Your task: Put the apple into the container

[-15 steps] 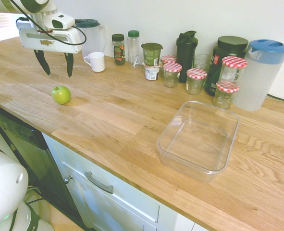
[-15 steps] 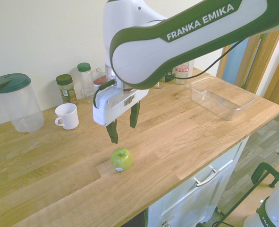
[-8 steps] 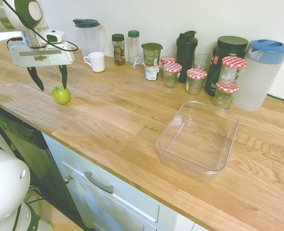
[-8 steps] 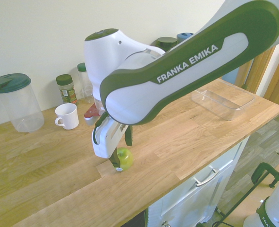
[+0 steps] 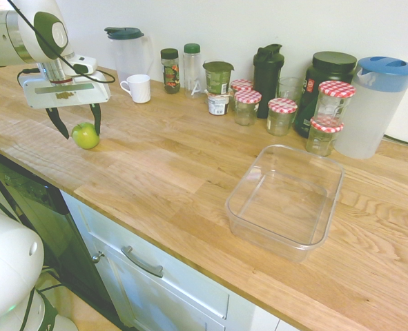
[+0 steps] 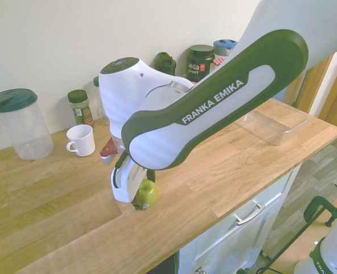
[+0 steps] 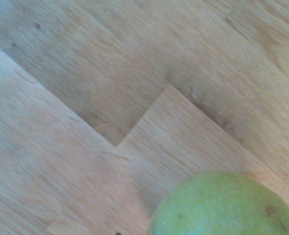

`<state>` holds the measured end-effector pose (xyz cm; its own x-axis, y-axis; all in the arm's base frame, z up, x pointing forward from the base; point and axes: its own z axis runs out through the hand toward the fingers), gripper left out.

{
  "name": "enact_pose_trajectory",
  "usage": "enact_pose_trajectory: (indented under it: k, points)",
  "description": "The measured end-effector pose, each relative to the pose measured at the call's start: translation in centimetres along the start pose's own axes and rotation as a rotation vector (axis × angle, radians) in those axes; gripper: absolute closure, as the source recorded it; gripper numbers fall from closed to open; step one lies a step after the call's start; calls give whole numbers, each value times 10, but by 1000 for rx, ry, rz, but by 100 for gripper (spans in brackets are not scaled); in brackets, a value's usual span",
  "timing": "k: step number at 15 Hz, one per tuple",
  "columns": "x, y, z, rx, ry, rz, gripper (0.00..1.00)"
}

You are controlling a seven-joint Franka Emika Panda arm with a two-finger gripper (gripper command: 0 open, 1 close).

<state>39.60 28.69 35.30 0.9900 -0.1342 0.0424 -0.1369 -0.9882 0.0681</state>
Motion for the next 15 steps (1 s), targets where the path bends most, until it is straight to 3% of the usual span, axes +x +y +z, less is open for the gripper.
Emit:
enact_pose_trajectory:
  k: [11,13,15]
  points:
    - [1,0,7,-5,-20,18,100]
    - [11,5,-2,9,-29,59,100]
    - [45,29,-45,16,-21,175,100]
